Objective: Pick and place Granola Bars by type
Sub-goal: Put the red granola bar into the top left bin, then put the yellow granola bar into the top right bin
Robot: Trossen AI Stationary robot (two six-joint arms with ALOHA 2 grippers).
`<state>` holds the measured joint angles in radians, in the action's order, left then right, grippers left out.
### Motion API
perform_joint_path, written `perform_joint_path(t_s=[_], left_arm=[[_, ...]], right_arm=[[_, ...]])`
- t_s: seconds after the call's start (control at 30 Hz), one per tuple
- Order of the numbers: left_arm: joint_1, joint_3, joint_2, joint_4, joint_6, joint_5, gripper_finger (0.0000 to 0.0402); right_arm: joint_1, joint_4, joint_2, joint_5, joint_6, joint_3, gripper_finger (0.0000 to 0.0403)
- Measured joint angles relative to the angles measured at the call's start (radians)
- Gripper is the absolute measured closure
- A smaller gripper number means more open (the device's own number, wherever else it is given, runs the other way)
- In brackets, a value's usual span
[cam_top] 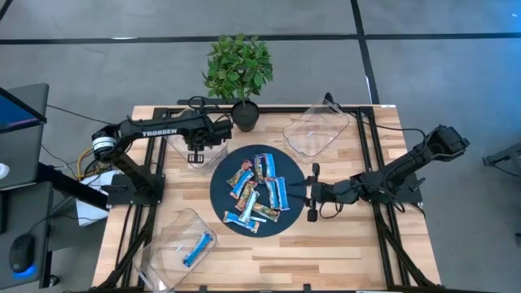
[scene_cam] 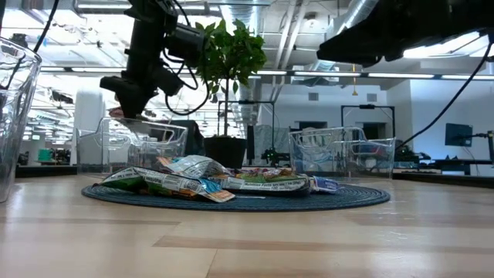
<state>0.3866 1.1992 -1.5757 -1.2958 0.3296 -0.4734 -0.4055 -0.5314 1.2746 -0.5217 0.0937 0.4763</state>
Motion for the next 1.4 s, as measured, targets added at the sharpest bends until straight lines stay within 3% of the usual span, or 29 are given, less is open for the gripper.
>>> perform_joint_path(t_s=[0.27, 0.4, 0.57, 0.8, 0.97, 1.17, 1.4], left_arm=[[0.000, 0.000, 0.000, 0.013, -0.002, -0.067, 0.0229], [-0.001, 0.020, 0.000, -0.019, -0.050, -0.080, 0.0224], [-0.015, 0.051, 0.066, -0.029, -0.122, -0.047, 0.0229], [-0.116, 0.057, 0.302, 0.029, -0.278, 0.010, 0.0242], [-0.279, 0.029, 0.518, 0.185, -0.358, 0.017, 0.0250], [-0.507, -0.135, 0.761, 0.448, -0.360, 0.033, 0.0253], [-0.674, -0.374, 0.942, 0.723, -0.327, 0.122, 0.0253]], right_arm=[[0.008, 0.000, 0.008, 0.023, -0.030, -0.001, 0.0272], [0.041, -0.010, 0.029, 0.151, -0.035, 0.012, 0.0271], [0.084, -0.023, 0.163, 0.253, -0.017, 0.099, 0.0272], [0.130, 0.205, 0.327, 0.287, -0.022, 0.338, 0.0272], [0.126, 0.382, 0.450, 0.285, -0.115, 0.474, 0.0272], [0.126, 0.611, 0.550, 0.285, -0.239, 0.592, 0.0267], [0.126, 0.643, 0.581, 0.285, -0.285, 0.646, 0.0244]])
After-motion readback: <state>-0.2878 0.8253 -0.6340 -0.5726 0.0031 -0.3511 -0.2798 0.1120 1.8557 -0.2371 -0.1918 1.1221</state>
